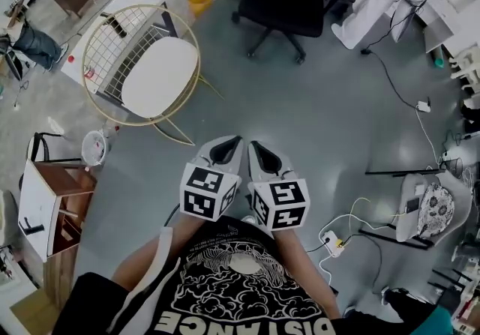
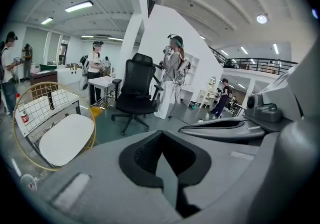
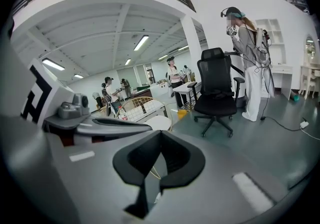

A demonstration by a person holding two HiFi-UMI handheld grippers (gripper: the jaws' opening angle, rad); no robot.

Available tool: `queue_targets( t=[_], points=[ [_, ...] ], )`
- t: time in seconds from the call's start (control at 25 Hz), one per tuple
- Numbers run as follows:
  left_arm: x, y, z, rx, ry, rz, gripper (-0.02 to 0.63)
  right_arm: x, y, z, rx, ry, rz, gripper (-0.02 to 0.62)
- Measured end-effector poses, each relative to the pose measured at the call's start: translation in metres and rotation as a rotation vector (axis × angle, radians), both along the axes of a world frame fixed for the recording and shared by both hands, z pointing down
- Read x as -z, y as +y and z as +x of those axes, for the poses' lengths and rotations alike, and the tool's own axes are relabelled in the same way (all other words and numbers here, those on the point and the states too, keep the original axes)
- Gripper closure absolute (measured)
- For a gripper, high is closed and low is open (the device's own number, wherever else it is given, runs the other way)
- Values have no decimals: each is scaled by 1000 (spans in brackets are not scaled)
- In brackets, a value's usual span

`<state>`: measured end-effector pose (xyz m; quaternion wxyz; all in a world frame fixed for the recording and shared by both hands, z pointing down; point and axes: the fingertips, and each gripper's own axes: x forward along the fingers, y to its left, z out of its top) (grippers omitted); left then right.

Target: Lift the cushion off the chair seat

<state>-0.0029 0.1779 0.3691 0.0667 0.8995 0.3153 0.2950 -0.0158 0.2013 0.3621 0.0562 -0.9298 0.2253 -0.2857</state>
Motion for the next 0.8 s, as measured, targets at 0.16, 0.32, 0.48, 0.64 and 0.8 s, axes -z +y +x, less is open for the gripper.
queue_targets(
  t=[0.16,0.32,0.48,0.64,0.8],
  points=[
    [-5,-23,30,6,-19,-26,614,-3,-23,32,12,-12,-27,598],
    [-8,-44,57,43,-21,-57,614,-8,-43,59,48,-22,-48,598],
    [-12,-74,80,104,-17,-84,614,-13,-72,81,110,-28,-69,598],
    [-15,-107,97,165,-18,-110,614,-15,-103,100,177,-28,-91,598],
    [-20,-135,112,226,-17,-133,614,-18,-133,117,247,-11,-103,598]
  ],
)
